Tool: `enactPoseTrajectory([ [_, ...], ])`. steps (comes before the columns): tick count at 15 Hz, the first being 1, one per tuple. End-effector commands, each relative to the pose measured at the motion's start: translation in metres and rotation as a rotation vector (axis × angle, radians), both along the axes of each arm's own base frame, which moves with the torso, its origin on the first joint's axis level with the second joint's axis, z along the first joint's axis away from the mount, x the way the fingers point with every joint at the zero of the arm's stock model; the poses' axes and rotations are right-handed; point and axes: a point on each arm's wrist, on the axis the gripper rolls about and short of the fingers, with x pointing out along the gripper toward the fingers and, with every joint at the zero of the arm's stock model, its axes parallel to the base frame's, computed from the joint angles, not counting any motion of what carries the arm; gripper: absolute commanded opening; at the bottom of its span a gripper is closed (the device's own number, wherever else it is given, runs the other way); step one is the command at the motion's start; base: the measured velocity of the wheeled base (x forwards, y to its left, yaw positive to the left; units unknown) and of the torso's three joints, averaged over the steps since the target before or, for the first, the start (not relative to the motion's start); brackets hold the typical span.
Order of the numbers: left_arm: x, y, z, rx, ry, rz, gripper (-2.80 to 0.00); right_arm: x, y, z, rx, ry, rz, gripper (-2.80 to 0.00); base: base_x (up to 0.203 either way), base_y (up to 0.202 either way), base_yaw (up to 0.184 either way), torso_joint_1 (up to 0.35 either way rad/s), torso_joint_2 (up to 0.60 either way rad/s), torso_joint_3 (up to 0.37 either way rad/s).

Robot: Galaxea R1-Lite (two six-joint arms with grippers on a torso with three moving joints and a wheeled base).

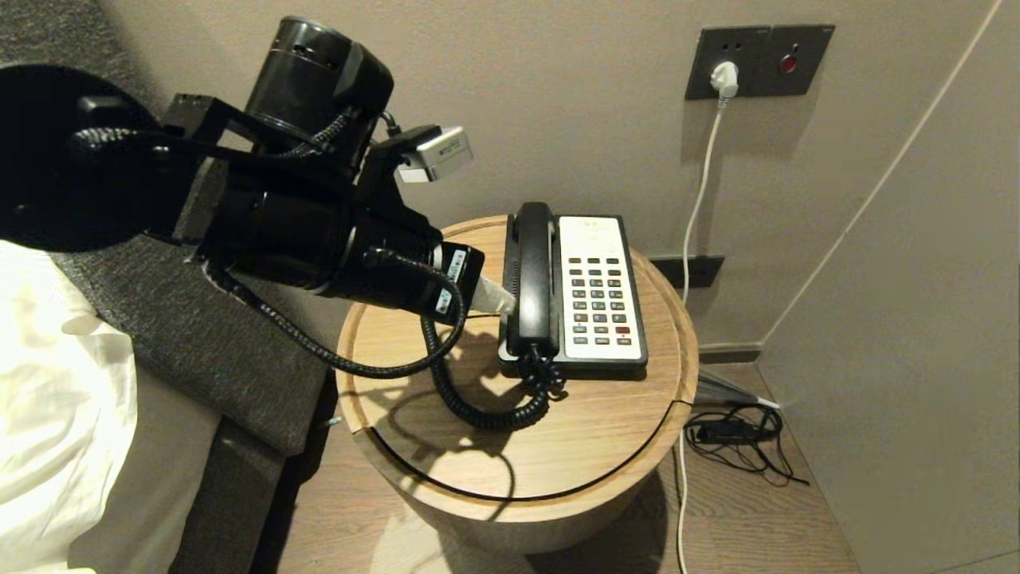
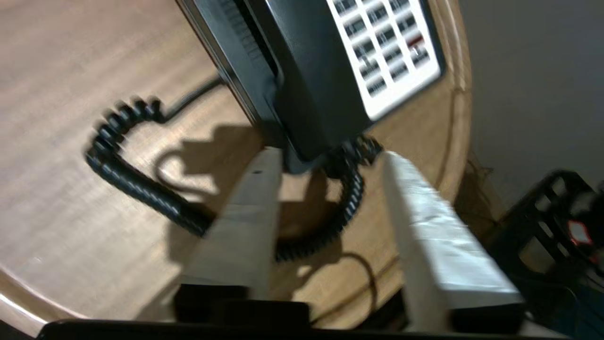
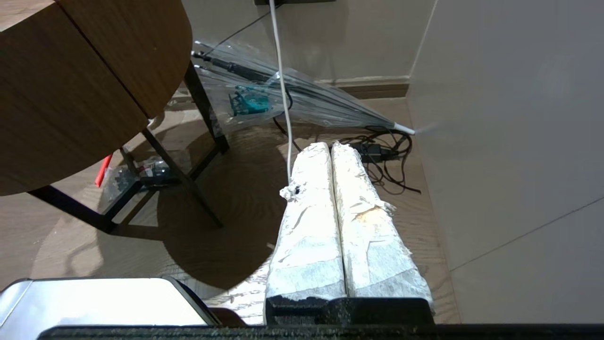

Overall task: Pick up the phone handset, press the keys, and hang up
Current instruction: Pick up the desk phone handset

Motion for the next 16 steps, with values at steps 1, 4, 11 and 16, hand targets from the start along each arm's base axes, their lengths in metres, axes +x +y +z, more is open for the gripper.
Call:
enactPoseTrajectory([
  [1, 0.005, -0.008, 0.000, 0.009, -0.014, 0.006, 0.00, 0.000, 0.000, 0.000, -0.001, 0.001, 0.000, -2.80, 0.000, 0.000, 0.000, 0.000, 0.00, 0.000],
  [4, 0.016, -0.018, 0.004, 0.116, -0.137, 0.062, 0.00, 0.000, 0.000, 0.000, -0.001, 0.001, 0.000, -2.80, 0.000, 0.000, 0.000, 0.000, 0.00, 0.000],
  [11, 0.022, -0.051, -0.007, 0.158, -0.161, 0.006, 0.00, 0.000, 0.000, 0.000, -0.001, 0.001, 0.000, -2.80, 0.000, 0.000, 0.000, 0.000, 0.00, 0.000],
  [16, 0.037, -0.068, -0.021, 0.203, -0.169, 0.064, 0.00, 0.000, 0.000, 0.000, -0.001, 0.002, 0.000, -2.80, 0.000, 0.000, 0.000, 0.000, 0.00, 0.000],
])
